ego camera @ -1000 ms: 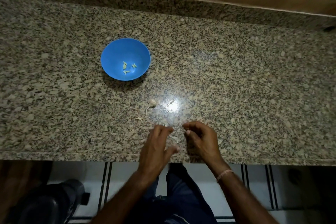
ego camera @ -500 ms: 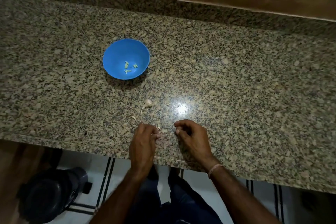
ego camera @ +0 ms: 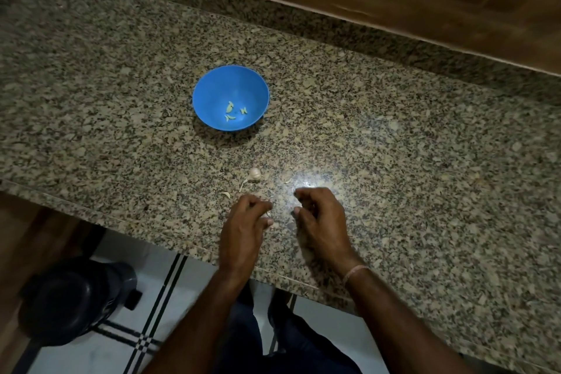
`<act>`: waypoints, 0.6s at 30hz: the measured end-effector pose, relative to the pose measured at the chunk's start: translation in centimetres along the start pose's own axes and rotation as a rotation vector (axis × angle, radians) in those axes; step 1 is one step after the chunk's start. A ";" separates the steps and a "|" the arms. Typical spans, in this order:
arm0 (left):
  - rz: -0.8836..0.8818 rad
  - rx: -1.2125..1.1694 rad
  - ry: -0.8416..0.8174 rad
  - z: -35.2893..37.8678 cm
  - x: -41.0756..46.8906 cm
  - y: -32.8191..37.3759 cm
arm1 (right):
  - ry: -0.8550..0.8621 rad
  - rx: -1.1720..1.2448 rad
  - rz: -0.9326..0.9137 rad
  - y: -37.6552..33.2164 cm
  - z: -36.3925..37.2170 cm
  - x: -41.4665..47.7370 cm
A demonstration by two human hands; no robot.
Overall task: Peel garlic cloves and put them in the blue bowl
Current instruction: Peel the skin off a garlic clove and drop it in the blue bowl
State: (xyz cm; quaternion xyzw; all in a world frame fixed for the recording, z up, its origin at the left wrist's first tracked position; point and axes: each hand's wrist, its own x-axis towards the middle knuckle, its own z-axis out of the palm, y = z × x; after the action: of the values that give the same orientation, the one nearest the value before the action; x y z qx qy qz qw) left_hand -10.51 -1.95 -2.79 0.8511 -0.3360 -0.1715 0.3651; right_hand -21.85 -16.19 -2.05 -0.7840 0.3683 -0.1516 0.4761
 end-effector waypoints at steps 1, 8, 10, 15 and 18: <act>0.001 0.004 -0.002 0.1 0.1 -0.1 | -0.003 -0.064 -0.050 -0.2 0.1 0.8; 0.066 0.116 0.024 0.4 1.2 -0.1 | -0.092 -0.276 -0.203 -0.8 0.7 4.2; 0.077 0.199 0.017 0.5 1.4 0.0 | -0.107 -0.220 -0.188 -1.2 1.0 4.6; 0.015 0.212 0.031 0.7 1.4 0.3 | -0.054 -0.357 -0.294 -1.2 2.1 5.4; -0.047 0.078 0.068 0.2 0.7 0.4 | -0.030 -0.483 -0.302 -1.3 2.3 5.7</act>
State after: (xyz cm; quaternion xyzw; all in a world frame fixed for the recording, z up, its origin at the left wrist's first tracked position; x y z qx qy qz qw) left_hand -10.27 -2.79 -2.65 0.8777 -0.3097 -0.1378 0.3388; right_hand -16.09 -18.47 -2.71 -0.9229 0.2654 -0.1170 0.2531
